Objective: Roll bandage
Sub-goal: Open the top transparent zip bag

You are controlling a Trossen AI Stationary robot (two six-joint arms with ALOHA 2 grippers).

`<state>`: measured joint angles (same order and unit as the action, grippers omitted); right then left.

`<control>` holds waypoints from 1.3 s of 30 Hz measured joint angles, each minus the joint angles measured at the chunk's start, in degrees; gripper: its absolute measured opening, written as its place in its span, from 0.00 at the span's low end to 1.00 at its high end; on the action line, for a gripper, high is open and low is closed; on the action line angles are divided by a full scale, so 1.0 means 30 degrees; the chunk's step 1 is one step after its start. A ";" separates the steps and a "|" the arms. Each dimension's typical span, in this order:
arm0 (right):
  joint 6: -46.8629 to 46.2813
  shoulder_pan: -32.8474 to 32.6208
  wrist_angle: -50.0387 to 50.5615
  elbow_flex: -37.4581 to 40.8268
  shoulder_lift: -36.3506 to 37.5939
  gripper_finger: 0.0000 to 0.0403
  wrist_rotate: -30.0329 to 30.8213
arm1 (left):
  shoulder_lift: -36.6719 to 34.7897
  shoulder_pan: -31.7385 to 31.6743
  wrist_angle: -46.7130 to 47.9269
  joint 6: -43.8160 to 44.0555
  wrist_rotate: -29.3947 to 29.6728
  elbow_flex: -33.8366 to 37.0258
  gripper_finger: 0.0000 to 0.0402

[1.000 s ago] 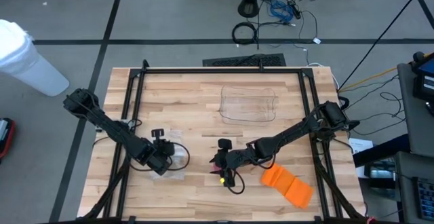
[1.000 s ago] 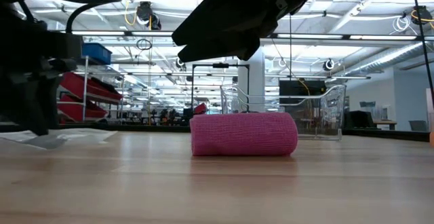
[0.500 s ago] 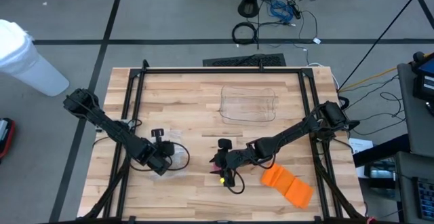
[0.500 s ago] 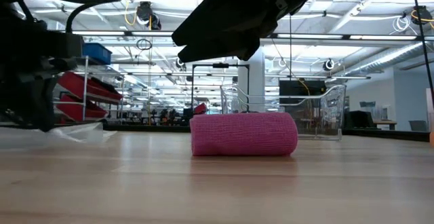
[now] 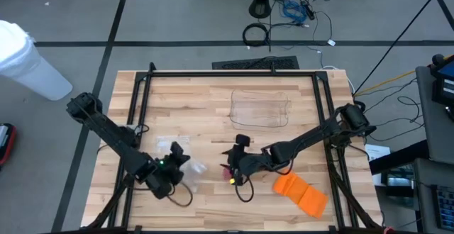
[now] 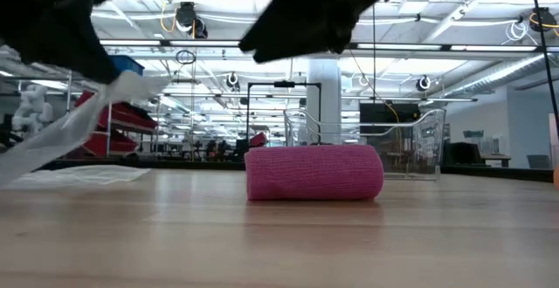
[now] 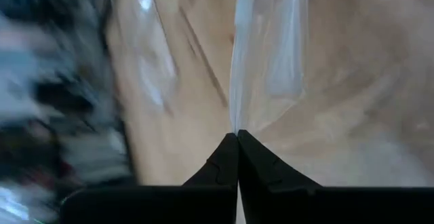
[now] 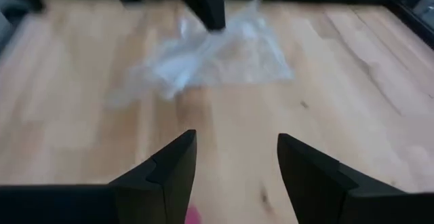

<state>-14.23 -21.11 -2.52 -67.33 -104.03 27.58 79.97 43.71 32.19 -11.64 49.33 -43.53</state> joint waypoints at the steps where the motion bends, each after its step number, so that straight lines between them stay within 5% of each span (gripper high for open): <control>1: -0.0222 -0.0008 -0.0380 0.0000 0.0030 0.48 -0.0068 | 0.0205 0.0013 -0.0632 -0.1456 0.0472 0.0000 0.00; 8: -0.2671 0.0352 -0.1600 0.0000 -0.0653 0.48 -0.1156 | 0.3494 -0.0588 -0.7267 -1.0156 0.5223 0.0000 0.00; 17: -0.2558 0.0654 -0.1702 0.0000 -0.0926 0.39 0.0603 | 0.6556 -0.0563 -1.5127 -1.8934 0.8583 -0.0015 0.00; 26: -0.1651 0.0650 -0.2254 0.0000 -0.0958 0.29 -0.0304 | 0.6860 -0.0563 -1.5745 -1.9299 0.8732 -0.0015 0.00; 39: -0.0526 0.1277 -0.3705 0.0000 -0.1800 0.34 -0.0793 | 0.6860 -0.0577 -1.6140 -1.9387 0.8608 -0.0015 0.00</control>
<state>-15.81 -17.28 -13.63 -67.33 -109.43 25.20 100.55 41.98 -16.23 -69.80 75.16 -43.57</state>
